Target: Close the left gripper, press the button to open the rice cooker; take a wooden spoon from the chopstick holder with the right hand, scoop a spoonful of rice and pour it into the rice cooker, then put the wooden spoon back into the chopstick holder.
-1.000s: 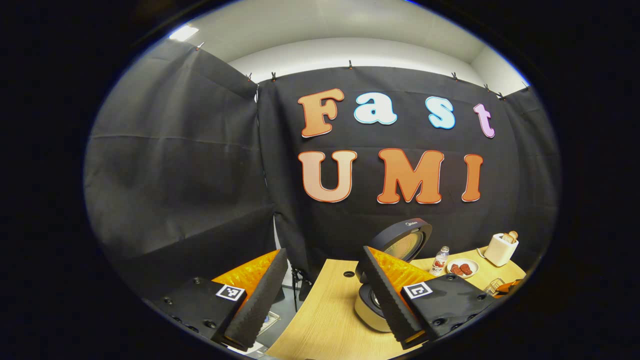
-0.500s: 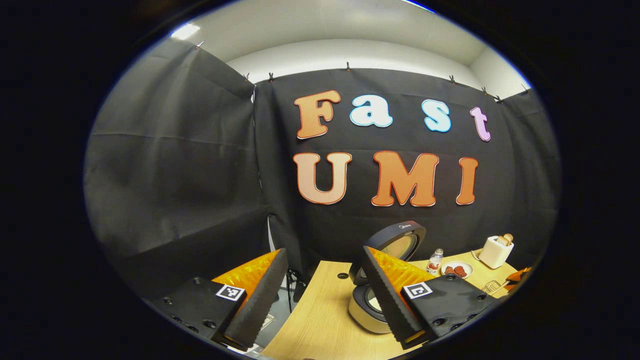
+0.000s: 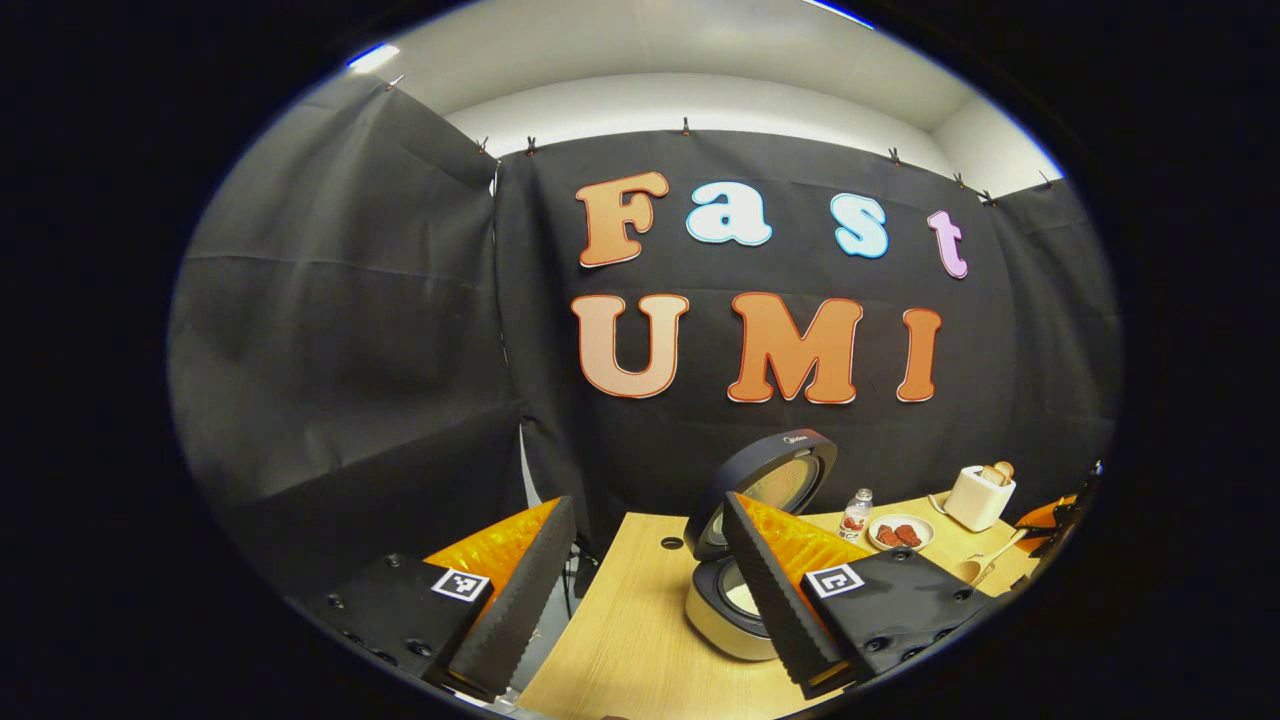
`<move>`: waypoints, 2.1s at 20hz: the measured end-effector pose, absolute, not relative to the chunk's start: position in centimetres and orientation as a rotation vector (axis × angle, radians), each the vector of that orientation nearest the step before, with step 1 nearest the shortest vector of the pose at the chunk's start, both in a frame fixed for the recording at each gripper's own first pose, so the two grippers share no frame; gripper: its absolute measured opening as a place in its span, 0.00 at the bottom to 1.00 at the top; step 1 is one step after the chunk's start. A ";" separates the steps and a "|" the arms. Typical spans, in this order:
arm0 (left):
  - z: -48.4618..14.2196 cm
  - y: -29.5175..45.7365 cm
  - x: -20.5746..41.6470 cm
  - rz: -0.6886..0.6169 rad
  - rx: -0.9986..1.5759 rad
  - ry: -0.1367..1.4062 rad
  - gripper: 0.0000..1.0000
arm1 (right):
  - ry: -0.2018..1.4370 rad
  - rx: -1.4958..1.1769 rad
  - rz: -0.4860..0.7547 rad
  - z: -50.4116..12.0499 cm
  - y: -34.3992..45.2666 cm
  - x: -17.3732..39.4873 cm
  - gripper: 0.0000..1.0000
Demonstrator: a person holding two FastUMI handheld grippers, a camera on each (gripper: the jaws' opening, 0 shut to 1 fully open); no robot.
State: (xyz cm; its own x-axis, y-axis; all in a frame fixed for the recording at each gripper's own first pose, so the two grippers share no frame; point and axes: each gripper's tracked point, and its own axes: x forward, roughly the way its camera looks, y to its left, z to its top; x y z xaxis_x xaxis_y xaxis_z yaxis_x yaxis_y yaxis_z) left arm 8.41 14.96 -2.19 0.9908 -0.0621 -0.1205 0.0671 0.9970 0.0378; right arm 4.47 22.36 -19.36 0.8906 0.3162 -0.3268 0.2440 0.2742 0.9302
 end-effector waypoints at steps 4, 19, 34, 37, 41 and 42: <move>-1.9 15.8 8.9 -0.061 0.044 0.111 0.94 | 0.500 1.309 0.093 -17.4 25.4 5.6 0.13; -2.5 19.2 9.4 -0.080 0.034 0.126 0.98 | 0.508 1.239 0.197 -13.1 37.3 10.8 0.13; -2.9 22.2 10.7 -0.080 0.020 0.137 0.98 | 0.379 0.946 0.227 -9.7 43.2 14.5 0.13; -2.9 22.9 10.5 -0.070 0.022 0.138 0.94 | 0.354 0.871 0.223 -9.5 43.4 15.0 0.13; -2.8 23.3 10.6 -0.063 0.023 0.136 0.94 | 0.369 0.888 0.238 -9.3 44.2 15.0 0.13; -2.9 23.2 10.4 -0.063 0.021 0.138 0.94 | 0.372 0.882 0.240 -9.3 44.3 14.9 0.13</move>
State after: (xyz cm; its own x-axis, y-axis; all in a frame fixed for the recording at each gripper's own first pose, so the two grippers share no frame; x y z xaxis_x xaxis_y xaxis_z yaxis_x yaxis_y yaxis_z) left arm 10.43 23.24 -2.91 0.9885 -0.0613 -0.1381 0.0642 0.9978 0.0168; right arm 14.91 44.27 -9.35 0.9097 0.3540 -0.2170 -0.0516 0.6149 0.7869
